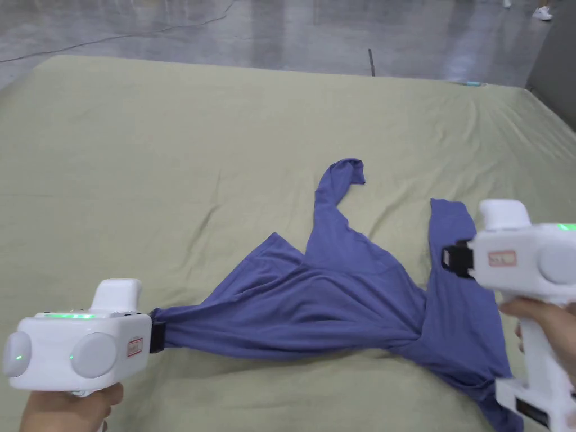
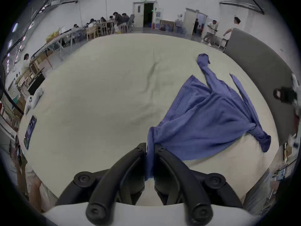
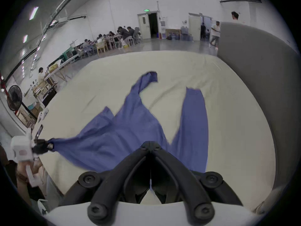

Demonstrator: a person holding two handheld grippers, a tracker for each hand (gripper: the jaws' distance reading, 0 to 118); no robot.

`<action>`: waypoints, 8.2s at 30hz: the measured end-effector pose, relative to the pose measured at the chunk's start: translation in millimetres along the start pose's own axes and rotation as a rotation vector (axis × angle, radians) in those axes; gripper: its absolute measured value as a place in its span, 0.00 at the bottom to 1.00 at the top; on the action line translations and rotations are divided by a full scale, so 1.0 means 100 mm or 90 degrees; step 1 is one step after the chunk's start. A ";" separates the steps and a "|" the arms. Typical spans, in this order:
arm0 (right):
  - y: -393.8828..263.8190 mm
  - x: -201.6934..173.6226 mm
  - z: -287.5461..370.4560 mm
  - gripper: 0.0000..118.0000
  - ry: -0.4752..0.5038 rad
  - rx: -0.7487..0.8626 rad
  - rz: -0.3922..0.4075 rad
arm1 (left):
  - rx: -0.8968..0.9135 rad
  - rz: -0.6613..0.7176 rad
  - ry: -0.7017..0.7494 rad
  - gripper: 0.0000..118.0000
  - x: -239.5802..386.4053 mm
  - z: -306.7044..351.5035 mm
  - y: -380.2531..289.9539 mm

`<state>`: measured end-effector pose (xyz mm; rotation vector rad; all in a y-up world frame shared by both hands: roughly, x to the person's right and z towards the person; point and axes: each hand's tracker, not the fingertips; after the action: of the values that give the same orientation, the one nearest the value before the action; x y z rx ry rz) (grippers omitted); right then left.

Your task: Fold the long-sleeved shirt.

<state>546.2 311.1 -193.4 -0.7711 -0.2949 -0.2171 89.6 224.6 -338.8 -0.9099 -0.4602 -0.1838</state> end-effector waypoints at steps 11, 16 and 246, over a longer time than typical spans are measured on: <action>0.51 0.06 -2.31 0.85 -0.031 -0.283 0.091 | -0.029 0.034 -0.003 0.05 0.00 -0.11 0.06; 0.34 -0.05 -2.45 0.54 -0.063 -0.312 0.129 | -0.034 0.035 0.002 0.05 0.03 -0.14 0.09; -0.14 0.08 -0.59 0.02 -0.096 -0.085 -0.093 | -0.084 -0.073 -0.011 0.01 0.18 -1.14 1.56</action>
<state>560.6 258.2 -221.3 -0.9001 -0.4838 -0.3194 193.8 229.2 -501.7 -1.0159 -0.5208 -0.3138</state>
